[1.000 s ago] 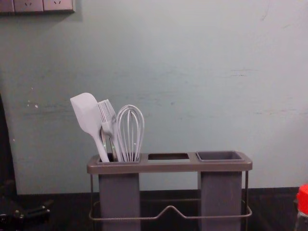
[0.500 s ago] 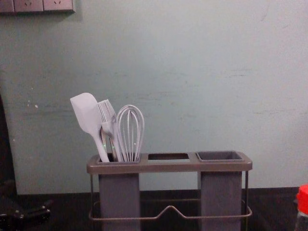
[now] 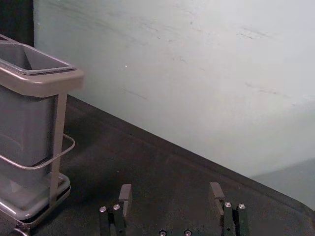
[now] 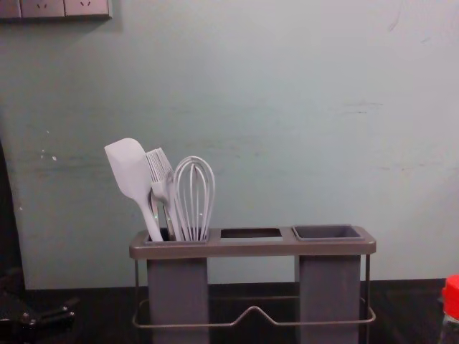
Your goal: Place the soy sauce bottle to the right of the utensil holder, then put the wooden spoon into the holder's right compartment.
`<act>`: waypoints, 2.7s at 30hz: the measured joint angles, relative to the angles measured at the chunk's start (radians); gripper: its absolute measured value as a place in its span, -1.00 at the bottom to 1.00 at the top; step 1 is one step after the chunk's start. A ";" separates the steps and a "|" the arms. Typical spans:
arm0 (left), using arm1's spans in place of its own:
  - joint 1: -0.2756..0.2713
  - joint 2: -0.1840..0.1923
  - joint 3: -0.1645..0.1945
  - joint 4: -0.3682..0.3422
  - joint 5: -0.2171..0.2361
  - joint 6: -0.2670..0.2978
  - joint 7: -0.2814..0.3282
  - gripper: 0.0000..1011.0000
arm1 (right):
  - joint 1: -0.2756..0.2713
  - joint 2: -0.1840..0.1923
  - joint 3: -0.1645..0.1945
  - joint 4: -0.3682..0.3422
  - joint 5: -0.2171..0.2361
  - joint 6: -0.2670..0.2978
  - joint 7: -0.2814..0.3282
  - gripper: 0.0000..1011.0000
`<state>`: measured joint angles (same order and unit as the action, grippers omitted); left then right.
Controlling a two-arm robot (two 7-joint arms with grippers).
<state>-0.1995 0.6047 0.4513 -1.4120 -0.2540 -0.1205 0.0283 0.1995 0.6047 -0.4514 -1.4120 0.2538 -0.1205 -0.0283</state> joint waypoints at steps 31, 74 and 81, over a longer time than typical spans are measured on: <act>0.000 0.000 0.000 0.000 0.000 0.000 0.000 0.99 | -0.435 0.204 0.229 -0.381 0.071 -0.162 0.022 0.98; 0.000 0.000 0.000 0.000 0.000 0.000 0.000 0.99 | -0.386 0.150 0.166 -0.475 0.241 -0.019 0.302 0.98; 0.000 0.000 0.000 0.000 0.000 0.000 0.000 0.99 | -0.374 0.121 0.170 -0.453 0.234 -0.007 0.313 0.98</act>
<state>-0.1995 0.6047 0.4514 -1.4119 -0.2539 -0.1205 0.0283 -0.1748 0.7253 -0.2816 -1.8650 0.4877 -0.1279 0.2846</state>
